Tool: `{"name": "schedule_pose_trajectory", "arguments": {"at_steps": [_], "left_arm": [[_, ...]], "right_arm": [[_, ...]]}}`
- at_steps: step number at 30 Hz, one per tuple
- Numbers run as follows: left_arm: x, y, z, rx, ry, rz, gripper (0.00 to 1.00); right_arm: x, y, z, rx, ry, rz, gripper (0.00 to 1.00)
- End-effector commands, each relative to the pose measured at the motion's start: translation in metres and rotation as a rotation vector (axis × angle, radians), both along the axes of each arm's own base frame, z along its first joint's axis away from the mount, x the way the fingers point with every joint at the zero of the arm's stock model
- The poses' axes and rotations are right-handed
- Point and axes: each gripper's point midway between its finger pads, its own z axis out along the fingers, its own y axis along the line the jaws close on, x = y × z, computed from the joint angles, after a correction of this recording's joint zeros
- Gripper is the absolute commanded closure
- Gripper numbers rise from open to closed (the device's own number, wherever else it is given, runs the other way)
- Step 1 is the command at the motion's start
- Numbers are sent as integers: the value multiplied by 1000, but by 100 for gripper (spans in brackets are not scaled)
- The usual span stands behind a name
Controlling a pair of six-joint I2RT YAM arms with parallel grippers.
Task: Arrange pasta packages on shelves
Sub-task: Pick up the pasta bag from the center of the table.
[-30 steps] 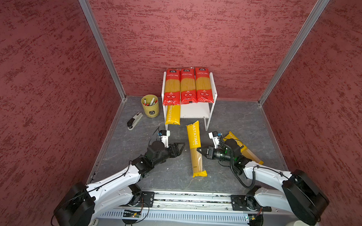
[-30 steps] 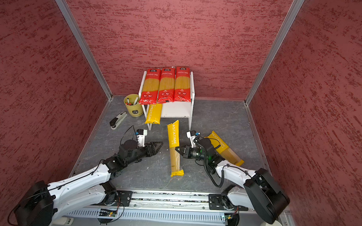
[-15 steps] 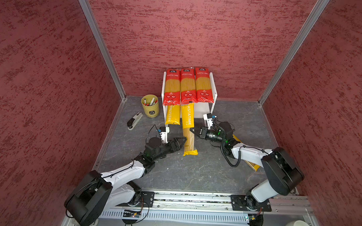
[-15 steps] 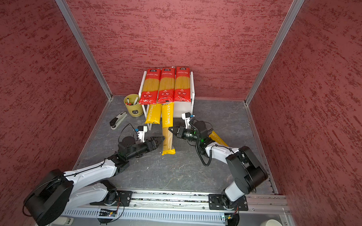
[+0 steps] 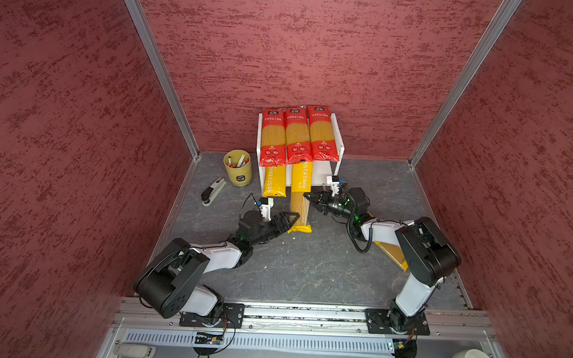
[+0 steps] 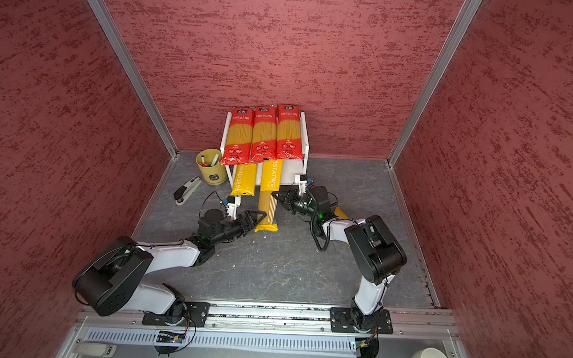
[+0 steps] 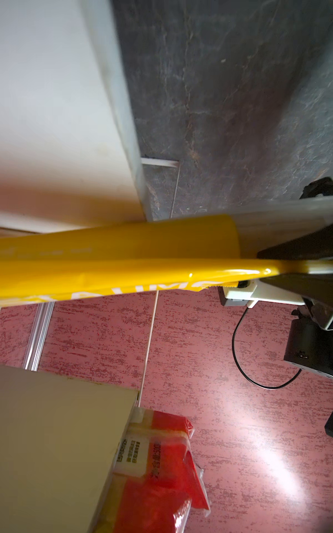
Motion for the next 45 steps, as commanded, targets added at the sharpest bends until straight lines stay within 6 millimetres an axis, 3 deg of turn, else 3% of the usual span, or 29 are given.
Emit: {"name": "schedule_pose_trajectory", "arguments": {"at_steps": [1, 7, 10, 14, 21, 24, 25, 29, 37, 45], "left_arm": [[4, -9, 17, -52, -38, -20, 16], [1, -25, 28, -100, -50, -50, 32], [1, -28, 29, -114, -40, -45, 47], [3, -28, 31, -140, -22, -17, 61], [14, -31, 52, -189, -33, 68, 71], [23, -28, 62, -228, -43, 124, 71], [25, -28, 66, -235, -48, 135, 71], [35, -33, 76, -252, -60, 164, 71], [45, -48, 78, -286, -45, 167, 69], [45, -51, 76, -267, -56, 148, 62]], "right_arm": [[14, -9, 23, 27, 30, -68, 100], [16, -13, 15, -41, 50, -92, 95], [15, -14, 12, -80, 42, -96, 92], [8, -17, 7, -124, 34, -81, 79], [-35, -29, -10, -158, 43, -30, 45], [-60, -36, -18, -155, 47, 0, 38], [-68, -38, -11, -137, 24, 8, 37], [-88, -44, -9, -113, 4, 17, 35], [-80, -31, 6, -20, -22, 28, 38], [-67, -23, 12, 7, -34, 11, 66]]}}
